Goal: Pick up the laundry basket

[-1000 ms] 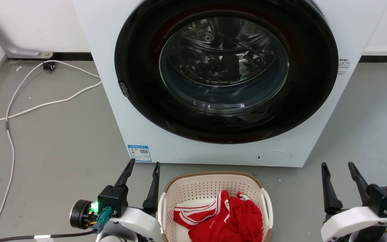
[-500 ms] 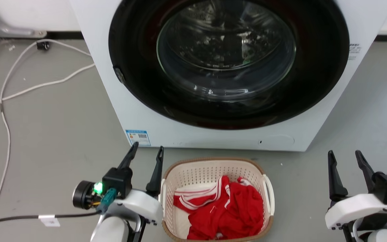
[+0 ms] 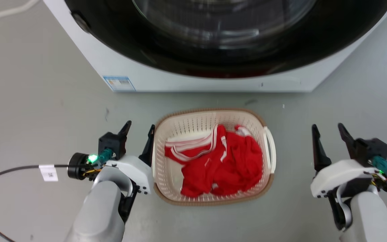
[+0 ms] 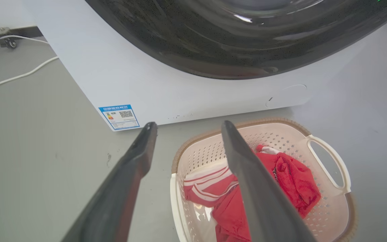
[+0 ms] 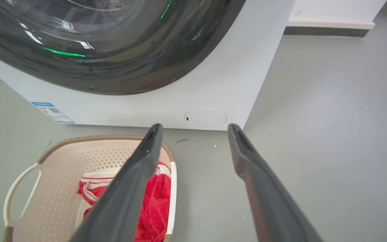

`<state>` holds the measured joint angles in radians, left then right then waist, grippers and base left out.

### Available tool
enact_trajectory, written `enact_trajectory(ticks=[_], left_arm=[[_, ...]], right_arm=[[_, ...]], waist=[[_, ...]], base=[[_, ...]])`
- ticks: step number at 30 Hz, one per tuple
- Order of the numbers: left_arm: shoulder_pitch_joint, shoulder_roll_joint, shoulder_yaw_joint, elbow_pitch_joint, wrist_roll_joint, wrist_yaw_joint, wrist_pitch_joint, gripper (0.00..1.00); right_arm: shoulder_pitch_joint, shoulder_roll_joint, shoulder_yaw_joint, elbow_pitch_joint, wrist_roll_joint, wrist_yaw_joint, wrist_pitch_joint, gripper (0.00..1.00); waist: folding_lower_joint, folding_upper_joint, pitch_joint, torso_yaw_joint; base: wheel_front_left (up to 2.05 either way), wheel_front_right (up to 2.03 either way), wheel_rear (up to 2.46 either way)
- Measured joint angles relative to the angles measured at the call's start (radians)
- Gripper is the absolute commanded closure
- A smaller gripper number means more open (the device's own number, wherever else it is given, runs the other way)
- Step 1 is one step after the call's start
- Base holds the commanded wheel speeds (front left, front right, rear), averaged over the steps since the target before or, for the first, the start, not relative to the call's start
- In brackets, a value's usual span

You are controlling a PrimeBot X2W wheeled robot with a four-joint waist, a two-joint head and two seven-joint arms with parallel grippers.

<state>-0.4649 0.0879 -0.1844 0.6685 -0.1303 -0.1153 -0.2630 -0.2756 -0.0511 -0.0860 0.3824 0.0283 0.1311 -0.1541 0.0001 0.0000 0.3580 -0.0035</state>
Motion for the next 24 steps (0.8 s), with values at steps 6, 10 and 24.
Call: enact_trajectory(ticks=[6, 10, 24], left_arm=[[-0.098, 0.026, -0.005, 0.157, -0.049, -0.01, 0.005, 0.0], [-0.171, 0.039, -0.013, 0.235, -0.085, -0.013, 0.007, 0.0], [-0.379, 0.114, -0.19, 0.383, -0.327, -0.014, 0.169, 0.0]], right_arm=[[-0.114, 0.0, 0.042, 0.163, 0.03, 0.0, -0.014, 0.0], [-0.201, 0.001, 0.085, 0.276, 0.052, 0.0, -0.016, 0.0], [-0.507, 0.0, 0.278, 0.63, 0.195, 0.0, 0.007, 0.0]], waist=[[0.0001, 0.0, 0.133, -0.017], [0.0001, 0.0, 0.216, -0.029], [0.0001, 0.0, 0.45, -0.065]], base=[[0.0, 0.0, 0.0], [0.0, 0.0, 0.0], [0.0, 0.0, 0.0]])
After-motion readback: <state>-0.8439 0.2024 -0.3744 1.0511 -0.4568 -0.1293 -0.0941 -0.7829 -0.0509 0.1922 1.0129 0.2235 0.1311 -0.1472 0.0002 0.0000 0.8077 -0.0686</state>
